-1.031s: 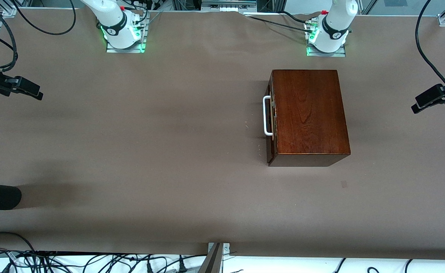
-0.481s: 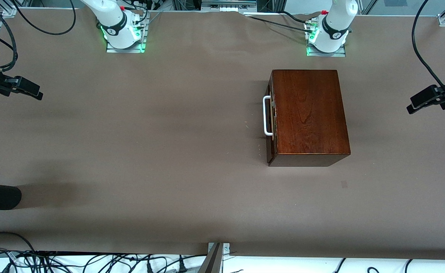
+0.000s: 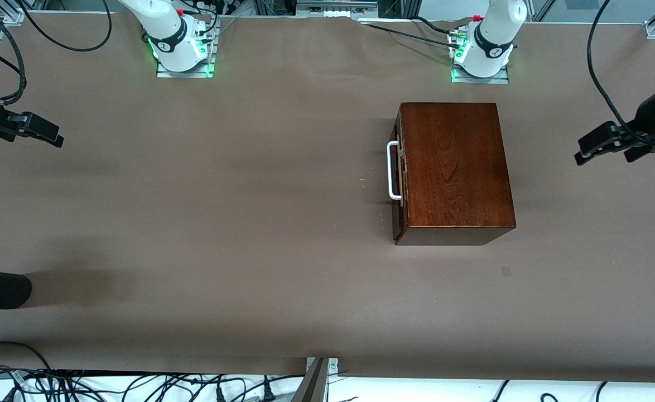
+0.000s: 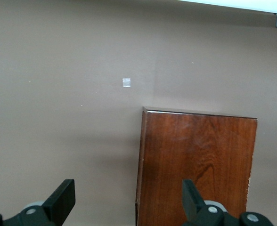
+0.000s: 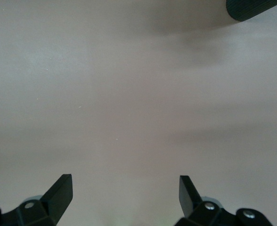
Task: Open drawer, take yellow block, close drawer
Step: 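Move the left gripper to the white drawer handle and grasp it, then pull the drawer open by its handle with the left gripper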
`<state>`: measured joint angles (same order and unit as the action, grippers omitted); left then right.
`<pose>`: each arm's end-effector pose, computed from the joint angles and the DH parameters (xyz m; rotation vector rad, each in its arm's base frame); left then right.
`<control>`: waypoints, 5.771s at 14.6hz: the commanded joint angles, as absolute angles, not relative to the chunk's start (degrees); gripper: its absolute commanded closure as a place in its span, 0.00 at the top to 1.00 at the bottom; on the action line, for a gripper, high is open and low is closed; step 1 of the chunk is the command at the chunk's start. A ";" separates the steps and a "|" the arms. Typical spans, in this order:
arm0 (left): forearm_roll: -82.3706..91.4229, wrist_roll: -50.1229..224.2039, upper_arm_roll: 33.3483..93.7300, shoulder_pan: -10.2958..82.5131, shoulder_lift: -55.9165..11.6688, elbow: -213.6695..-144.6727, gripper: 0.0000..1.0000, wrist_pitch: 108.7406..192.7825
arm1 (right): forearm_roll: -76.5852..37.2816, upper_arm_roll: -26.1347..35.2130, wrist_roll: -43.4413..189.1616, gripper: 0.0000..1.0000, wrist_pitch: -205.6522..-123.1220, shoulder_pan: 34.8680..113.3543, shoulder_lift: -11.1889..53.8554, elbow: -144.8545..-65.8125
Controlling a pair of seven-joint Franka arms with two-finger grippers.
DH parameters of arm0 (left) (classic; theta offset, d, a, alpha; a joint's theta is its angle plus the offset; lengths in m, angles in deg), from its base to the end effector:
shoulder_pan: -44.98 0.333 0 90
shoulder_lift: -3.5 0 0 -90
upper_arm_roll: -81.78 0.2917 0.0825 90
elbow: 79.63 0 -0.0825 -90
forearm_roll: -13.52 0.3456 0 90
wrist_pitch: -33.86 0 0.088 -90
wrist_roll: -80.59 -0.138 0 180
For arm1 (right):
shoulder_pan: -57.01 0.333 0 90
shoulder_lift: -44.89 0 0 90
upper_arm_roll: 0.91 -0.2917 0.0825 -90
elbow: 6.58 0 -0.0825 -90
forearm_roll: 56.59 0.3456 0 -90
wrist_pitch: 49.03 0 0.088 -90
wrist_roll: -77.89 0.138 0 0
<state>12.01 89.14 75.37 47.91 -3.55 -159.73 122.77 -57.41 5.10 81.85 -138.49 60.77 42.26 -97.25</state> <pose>0.5497 -0.0333 0.5772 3.0952 0.1372 0.0420 0.5236 -0.0215 0.5396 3.1152 -0.1685 -0.1037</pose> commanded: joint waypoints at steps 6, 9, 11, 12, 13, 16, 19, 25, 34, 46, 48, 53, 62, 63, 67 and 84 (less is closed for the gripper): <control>10.70 88.85 75.54 41.57 -3.44 -160.14 1.00 122.45 | -57.55 4.89 82.46 1.00 -138.68 60.88 43.04 -97.72; 10.62 92.52 75.54 37.09 -4.76 -160.14 1.00 122.72 | -57.55 4.89 82.37 1.00 -138.68 60.88 43.04 -97.72; 10.79 98.14 75.62 32.78 -5.37 -160.14 1.00 122.81 | -57.55 4.89 82.46 1.00 -138.68 60.88 42.95 -97.72; 10.62 100.34 75.54 30.94 -6.16 -160.14 1.00 122.89 | -57.55 4.89 82.38 1.00 -138.68 60.88 42.95 -97.72; 10.53 102.11 75.45 29.35 -7.13 -160.06 1.00 123.07 | -57.55 4.89 82.37 1.00 -138.68 60.88 42.95 -97.72; 10.79 111.14 69.76 27.76 -10.99 -160.05 1.00 125.78 | -57.64 4.89 82.37 1.00 -138.77 60.88 42.95 -97.72; 11.67 118.19 68.33 22.77 -14.33 -161.19 1.00 131.85 | -57.55 4.89 82.37 1.00 -138.77 60.88 42.95 -97.72; 16.14 122.95 68.33 15.46 -19.71 -167.23 1.00 138.78 | -57.55 4.89 82.46 1.00 -138.77 60.88 42.86 -97.72; 20.45 125.50 69.29 14.22 -21.19 -174.47 1.00 142.76 | -57.55 4.89 82.37 1.00 -138.77 60.88 42.78 -97.81; 25.12 125.41 69.82 14.13 -24.45 -175.96 1.00 145.39 | -57.55 4.89 82.37 1.00 -138.24 60.88 42.95 -97.81; 25.12 125.41 69.82 14.13 -24.98 -175.96 1.00 145.57 | -57.55 4.89 82.37 1.00 -138.24 60.88 42.95 -97.81; 25.03 125.68 69.82 14.13 -25.94 -175.96 1.00 146.45 | -57.55 4.89 82.38 1.00 -138.24 60.88 42.95 -97.81; 24.15 127.25 69.82 13.08 -26.65 -175.26 1.00 148.82 | -57.55 4.89 82.37 1.00 -138.41 60.88 42.78 -97.81; 24.07 127.52 69.74 12.82 -26.65 -175.00 1.00 148.82 | -57.55 4.98 82.37 1.00 -138.41 60.88 42.78 -97.89; 23.98 127.96 69.74 11.15 -27.09 -174.91 1.00 149.08 | -57.55 4.98 82.37 1.00 -138.41 60.88 42.69 -97.89; 20.91 134.20 73.34 -0.27 -35.43 -162.08 1.00 149.09 | -57.55 4.98 82.46 1.00 -138.24 60.88 42.69 -97.98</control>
<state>23.51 133.23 73.43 2.71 -31.34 -168.16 147.41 -57.41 5.09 81.87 -138.41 60.86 42.20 -97.44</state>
